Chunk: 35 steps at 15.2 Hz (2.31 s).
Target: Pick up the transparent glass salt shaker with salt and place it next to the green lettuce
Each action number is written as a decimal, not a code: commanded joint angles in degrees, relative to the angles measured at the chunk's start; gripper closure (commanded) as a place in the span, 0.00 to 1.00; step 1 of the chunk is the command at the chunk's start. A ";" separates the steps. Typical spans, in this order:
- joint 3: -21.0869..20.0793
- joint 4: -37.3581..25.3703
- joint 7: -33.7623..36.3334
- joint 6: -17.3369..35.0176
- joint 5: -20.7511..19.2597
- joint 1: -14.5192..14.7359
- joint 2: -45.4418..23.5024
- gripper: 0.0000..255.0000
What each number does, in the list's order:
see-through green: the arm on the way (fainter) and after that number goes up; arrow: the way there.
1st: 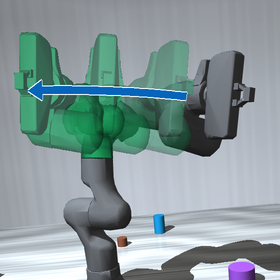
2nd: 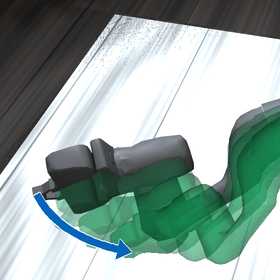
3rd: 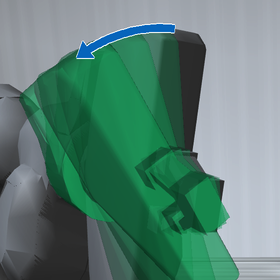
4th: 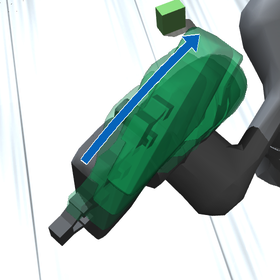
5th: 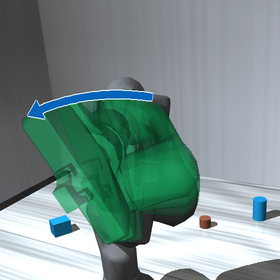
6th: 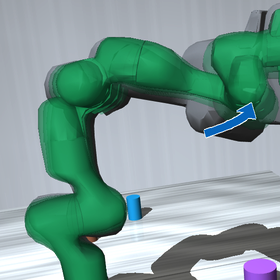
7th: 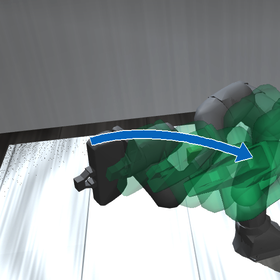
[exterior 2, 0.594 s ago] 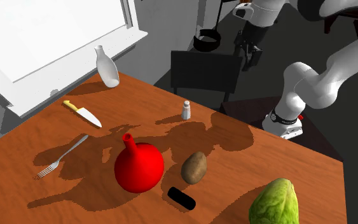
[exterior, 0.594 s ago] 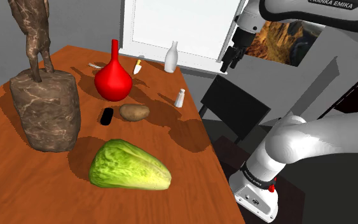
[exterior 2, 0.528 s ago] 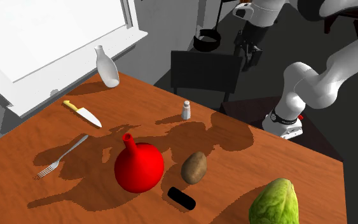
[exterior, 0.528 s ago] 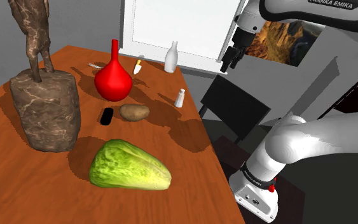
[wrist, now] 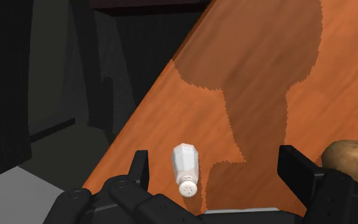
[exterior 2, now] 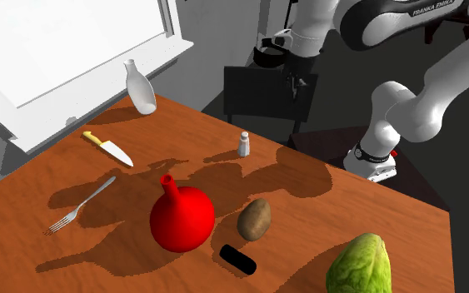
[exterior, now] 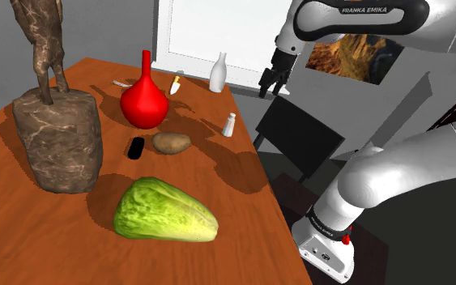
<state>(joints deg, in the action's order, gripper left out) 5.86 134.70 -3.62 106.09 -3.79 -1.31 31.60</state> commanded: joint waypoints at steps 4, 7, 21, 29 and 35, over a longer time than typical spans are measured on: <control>1.84 -2.78 0.20 6.82 2.58 0.23 -11.04 0.00; 2.78 -5.38 -0.03 10.02 4.70 0.45 -17.82 0.00; 3.78 -9.47 -1.99 20.25 11.15 0.65 -34.43 0.00; 3.77 -9.47 -1.99 20.24 11.15 0.65 -34.42 0.00; 3.78 -9.48 -2.00 20.25 11.15 0.64 -34.44 1.00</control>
<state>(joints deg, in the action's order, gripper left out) 9.65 125.20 -5.62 126.34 7.36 -0.67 -2.80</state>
